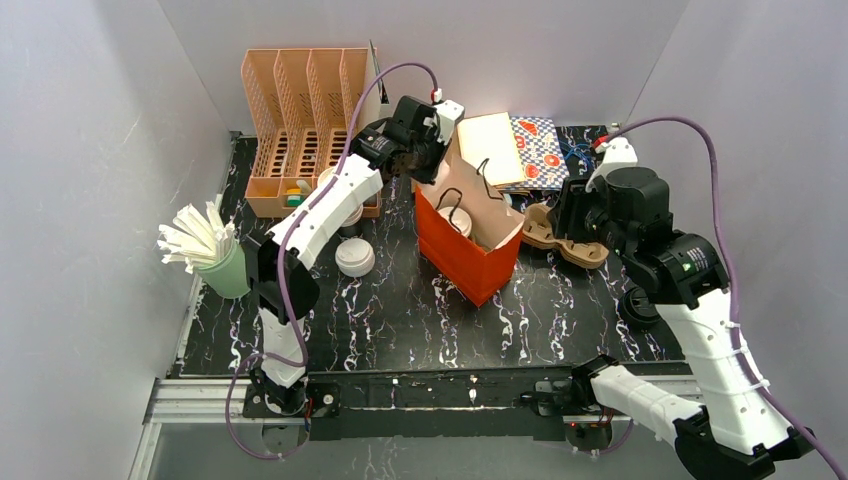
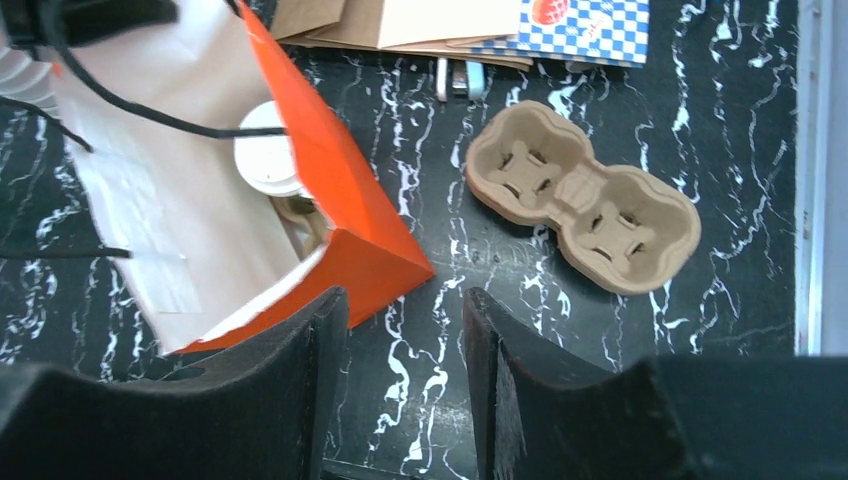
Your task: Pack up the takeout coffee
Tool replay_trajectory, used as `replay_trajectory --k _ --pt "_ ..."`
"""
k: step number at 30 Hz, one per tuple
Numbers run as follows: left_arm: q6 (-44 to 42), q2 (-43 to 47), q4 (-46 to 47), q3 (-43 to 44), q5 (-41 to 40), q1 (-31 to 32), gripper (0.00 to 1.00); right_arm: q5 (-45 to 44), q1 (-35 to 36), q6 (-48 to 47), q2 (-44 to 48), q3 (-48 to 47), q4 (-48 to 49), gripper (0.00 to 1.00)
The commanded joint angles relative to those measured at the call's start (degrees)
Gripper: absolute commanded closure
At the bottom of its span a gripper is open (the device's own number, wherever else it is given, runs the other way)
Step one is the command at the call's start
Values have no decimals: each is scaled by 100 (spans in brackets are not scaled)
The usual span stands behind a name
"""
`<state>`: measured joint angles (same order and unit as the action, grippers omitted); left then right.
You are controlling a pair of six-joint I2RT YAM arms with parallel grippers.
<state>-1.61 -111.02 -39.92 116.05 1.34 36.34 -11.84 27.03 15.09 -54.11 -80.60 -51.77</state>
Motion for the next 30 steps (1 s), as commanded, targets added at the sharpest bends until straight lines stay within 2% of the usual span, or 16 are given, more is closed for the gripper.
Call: replay_trajectory --k 1,10,13,15,17,23,26,30 --pt "-288 36 -143 230 -443 -4 100 -537 -2 187 170 162 264 46" --pt "-977 -215 -53 791 -1233 -47 100 -843 0 477 373 451 280 45" --pt "-1103 -286 6 964 -1362 -101 100 -839 -2 974 245 653 32 43" --pt "-1161 -326 62 1032 -1336 -141 100 -736 -4 1336 101 845 -127 37" --pt "-1223 -367 133 1022 -1403 -168 100 -622 3 1649 15 1117 -158 36" --pt "-1158 -452 286 928 -1510 -284 100 -544 -29 2409 55 2159 317 32" --pt "-1118 -443 366 848 -1532 -285 85 -936 -151 2603 -42 2260 431 27" --pt "-849 -353 299 943 -1527 -285 52 -1456 -796 2563 -259 2170 455 27"
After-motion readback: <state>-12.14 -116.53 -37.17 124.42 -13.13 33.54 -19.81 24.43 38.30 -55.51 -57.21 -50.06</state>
